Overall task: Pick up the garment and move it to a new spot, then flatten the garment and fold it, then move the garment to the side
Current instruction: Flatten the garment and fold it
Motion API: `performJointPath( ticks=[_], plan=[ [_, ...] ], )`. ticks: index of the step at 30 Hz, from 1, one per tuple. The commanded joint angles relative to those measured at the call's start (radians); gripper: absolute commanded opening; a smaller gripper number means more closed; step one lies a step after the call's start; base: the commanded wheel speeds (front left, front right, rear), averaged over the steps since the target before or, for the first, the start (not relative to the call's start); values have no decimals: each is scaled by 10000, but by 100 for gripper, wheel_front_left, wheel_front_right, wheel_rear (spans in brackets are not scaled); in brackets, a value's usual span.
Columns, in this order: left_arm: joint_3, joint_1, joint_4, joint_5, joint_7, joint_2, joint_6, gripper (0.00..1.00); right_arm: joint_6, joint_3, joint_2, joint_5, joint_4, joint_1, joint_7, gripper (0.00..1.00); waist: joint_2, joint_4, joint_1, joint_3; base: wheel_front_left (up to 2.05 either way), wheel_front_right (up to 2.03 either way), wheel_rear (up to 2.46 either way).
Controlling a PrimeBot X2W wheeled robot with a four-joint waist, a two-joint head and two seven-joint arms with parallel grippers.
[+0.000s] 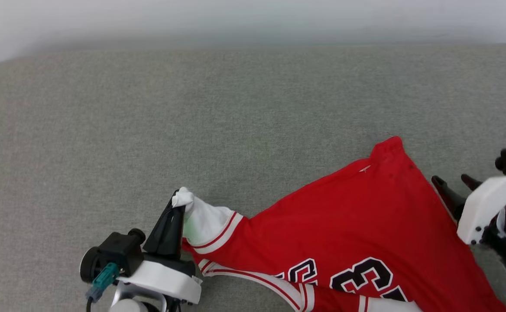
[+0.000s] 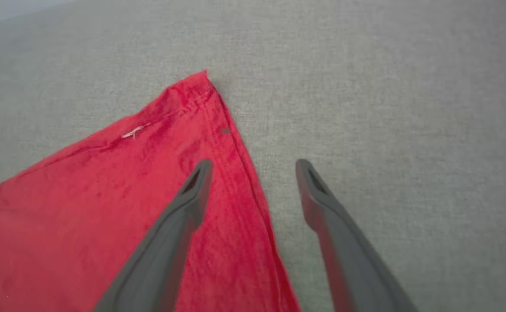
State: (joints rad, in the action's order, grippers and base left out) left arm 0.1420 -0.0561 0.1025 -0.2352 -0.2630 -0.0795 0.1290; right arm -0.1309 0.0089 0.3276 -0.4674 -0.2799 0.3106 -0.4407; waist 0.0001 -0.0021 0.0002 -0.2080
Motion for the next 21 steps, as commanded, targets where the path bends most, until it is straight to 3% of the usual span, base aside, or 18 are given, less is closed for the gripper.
performJointPath(
  ticks=[1,6,13,21],
  plan=[
    [113,-257,-83,-37,-23,34,19,0,3,139,217,-76,-29,469,-483,100,-1,446,-2,-498,0,0,0],
    [513,-718,-361,-113,-23,39,20,0,3,889,823,-155,-102,1654,-2119,100,-1,897,-2,-1040,0,0,0],
    [830,-1168,-760,-221,-23,88,21,0,3,1606,1265,-174,-671,2842,-2603,100,-1,1328,-2,-1752,0,0,0],
    [921,-1250,-798,-370,-23,131,22,0,-14,2609,1103,-1150,-2053,2651,-3717,100,-1,1574,-2,-2048,0,0,0]
  ],
)
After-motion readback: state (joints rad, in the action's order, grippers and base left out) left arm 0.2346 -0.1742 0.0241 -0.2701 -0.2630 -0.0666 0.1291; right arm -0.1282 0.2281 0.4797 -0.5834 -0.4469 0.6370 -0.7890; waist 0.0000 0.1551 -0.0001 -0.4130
